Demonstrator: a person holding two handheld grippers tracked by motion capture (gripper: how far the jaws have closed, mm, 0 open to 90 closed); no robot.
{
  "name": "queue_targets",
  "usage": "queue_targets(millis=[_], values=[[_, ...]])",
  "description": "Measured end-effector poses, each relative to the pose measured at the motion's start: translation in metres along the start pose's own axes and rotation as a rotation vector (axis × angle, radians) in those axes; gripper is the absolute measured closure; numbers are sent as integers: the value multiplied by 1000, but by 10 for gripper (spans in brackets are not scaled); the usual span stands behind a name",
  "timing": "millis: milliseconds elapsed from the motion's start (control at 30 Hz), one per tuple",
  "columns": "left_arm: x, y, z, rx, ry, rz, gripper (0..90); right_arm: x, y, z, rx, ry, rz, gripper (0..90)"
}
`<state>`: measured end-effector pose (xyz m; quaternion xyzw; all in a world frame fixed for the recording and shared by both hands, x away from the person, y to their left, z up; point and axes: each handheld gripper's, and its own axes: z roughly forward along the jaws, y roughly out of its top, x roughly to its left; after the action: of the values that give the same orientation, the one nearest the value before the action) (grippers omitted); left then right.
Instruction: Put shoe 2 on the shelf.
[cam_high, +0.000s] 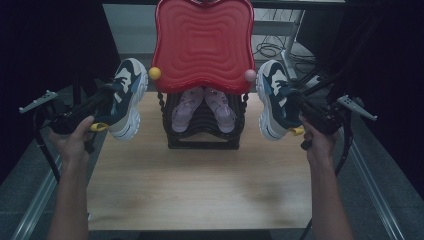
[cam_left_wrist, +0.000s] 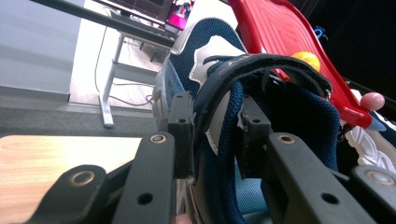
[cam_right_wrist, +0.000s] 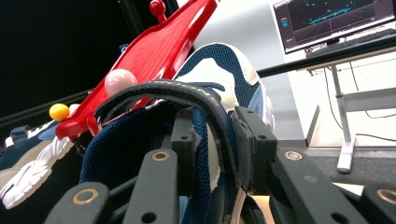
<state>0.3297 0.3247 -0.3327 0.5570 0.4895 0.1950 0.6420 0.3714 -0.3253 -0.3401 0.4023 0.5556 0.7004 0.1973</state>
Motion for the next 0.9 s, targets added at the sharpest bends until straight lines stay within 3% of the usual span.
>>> queue_targets(millis=[200,467,900], values=[[1,6,2,-12,-18,-20,720,1,9,1,-15,0,-4,705],[-4,22,4,-27,-8,-4,720,4,22,3,-42,1,4,705],[-17,53,9,-45,18,55,720,14,42,11,-51,1,-11,705]])
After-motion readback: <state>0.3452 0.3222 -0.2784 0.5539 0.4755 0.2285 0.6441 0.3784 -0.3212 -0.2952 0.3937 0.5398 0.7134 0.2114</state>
